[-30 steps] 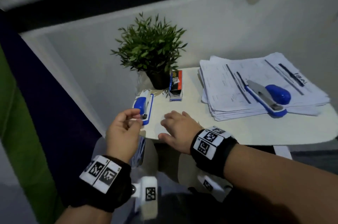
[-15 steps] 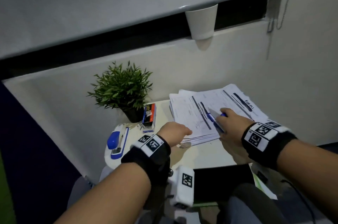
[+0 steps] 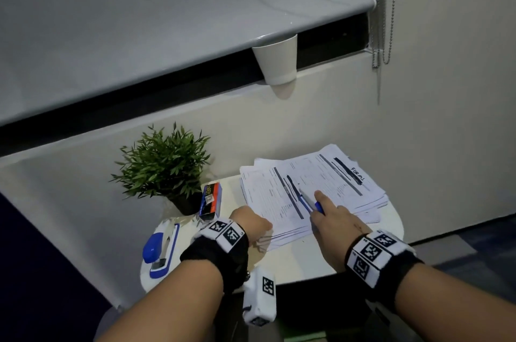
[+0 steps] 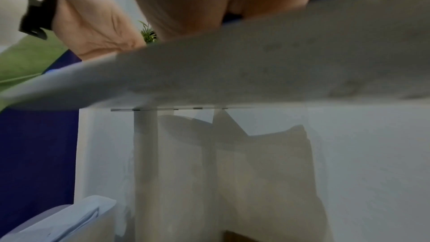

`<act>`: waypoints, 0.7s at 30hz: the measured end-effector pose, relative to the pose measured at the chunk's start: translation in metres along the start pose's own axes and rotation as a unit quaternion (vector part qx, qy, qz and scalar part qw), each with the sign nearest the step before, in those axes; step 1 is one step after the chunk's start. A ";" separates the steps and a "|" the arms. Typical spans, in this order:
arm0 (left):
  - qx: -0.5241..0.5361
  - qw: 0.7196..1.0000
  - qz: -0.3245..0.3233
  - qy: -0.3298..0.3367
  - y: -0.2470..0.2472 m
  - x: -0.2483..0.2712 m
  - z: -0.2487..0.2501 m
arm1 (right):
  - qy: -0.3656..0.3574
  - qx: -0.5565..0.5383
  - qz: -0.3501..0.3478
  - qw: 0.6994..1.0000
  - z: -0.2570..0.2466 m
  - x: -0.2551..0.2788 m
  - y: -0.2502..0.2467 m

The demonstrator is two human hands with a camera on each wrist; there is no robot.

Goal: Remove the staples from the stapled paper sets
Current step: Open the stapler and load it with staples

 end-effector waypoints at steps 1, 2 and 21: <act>-0.028 1.000 0.005 0.005 0.002 -0.002 -0.001 | 0.002 -0.007 -0.002 1.000 0.000 0.002 -0.001; -0.054 0.998 -0.005 0.010 0.004 -0.003 -0.001 | 0.002 -0.015 -0.003 1.000 -0.001 0.003 -0.003; -0.179 0.970 0.146 0.075 -0.049 -0.022 -0.065 | -0.097 -0.178 -0.017 0.979 -0.107 -0.062 -0.048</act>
Point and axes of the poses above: each hand's wrist, its own x-axis away from the middle knuckle, its own y-axis out of the palm, z = x × y, the point moved 6 cm from there along -x, towards the middle knuckle
